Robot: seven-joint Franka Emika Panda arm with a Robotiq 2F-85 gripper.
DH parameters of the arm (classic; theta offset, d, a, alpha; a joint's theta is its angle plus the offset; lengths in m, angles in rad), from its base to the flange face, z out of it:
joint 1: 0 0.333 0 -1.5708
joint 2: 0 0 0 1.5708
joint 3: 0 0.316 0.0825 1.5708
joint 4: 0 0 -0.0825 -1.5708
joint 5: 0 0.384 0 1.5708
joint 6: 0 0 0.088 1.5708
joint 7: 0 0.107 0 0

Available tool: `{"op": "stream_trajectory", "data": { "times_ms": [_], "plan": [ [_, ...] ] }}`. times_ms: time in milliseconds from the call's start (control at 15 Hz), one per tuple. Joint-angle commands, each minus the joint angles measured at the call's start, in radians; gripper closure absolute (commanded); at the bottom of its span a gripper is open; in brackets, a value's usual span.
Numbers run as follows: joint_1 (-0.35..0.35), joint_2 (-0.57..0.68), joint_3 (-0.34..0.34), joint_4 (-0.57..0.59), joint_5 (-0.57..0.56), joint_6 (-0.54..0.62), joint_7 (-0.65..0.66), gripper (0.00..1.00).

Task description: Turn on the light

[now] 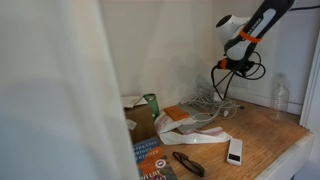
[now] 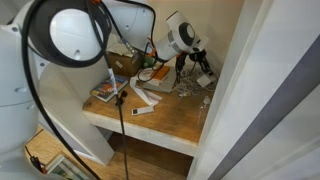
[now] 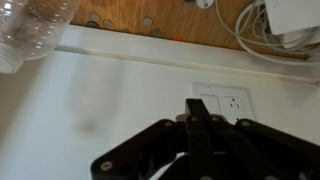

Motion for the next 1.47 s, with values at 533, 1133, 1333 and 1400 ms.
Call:
{"op": "stream_trajectory", "data": {
  "times_ms": [533, 1133, 1333, 1400],
  "plan": [
    [-0.02, 0.397, -0.099, 0.474, 0.051, 0.039, 0.097, 1.0],
    [-0.05, 0.557, -0.175, 0.677, 0.109, 0.007, 0.118, 1.0],
    [-0.066, 0.578, -0.176, 0.717, 0.091, -0.001, 0.143, 1.0],
    [-0.069, 0.584, -0.177, 0.728, 0.092, -0.006, 0.145, 1.0]
  ]
}}
